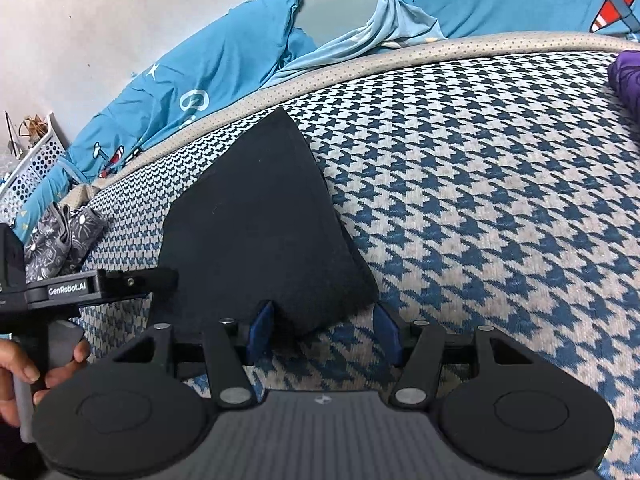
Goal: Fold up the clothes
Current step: 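Move both open grippers down to the edge of the folded shirt, then close both grippers on the edge of the folded black shirt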
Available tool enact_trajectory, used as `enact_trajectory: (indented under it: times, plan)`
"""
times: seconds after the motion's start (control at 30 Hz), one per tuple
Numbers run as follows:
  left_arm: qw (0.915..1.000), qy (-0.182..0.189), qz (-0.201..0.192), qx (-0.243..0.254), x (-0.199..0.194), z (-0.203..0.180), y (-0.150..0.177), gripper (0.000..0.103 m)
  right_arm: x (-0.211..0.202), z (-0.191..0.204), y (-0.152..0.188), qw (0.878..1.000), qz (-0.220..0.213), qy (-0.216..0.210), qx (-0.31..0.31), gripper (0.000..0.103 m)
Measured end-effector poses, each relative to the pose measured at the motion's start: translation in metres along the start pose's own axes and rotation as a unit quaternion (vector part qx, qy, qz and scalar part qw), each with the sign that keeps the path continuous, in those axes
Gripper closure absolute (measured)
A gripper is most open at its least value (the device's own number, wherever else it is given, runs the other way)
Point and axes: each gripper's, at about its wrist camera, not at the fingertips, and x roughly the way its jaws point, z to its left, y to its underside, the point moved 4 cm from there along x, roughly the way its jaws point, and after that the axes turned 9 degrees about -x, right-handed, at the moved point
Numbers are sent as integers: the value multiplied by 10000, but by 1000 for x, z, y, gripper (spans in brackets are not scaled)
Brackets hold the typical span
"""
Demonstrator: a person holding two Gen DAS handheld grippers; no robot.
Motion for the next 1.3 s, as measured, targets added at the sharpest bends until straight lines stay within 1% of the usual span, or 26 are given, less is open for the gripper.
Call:
enact_trajectory:
  times: [0.2,0.57,0.77,0.9,1.13,1.3]
  plan:
    - [9997,124,30,188,11,-6,-10,0,7,-2,-4,9999,-57,-117,-95,48]
    - [9986,394,86,341,27,-14,-21,0,15,-5,-10,9993,-111,-269,-242,48]
    - [9983,426,99,391,31,-17,-24,0,20,-3,-13,9991,-178,-282,-272,47]
    - [9983,453,131,330,30,-17,-25,0,23,-1,-14,9989,-217,-275,-301,47]
    - [9960,430,317,721,23,-17,-18,0,24,-2,-15,9988,-210,-323,-301,48]
    - [9957,355,270,813,26,-20,-17,0,23,-3,-15,9990,-201,-318,-242,48]
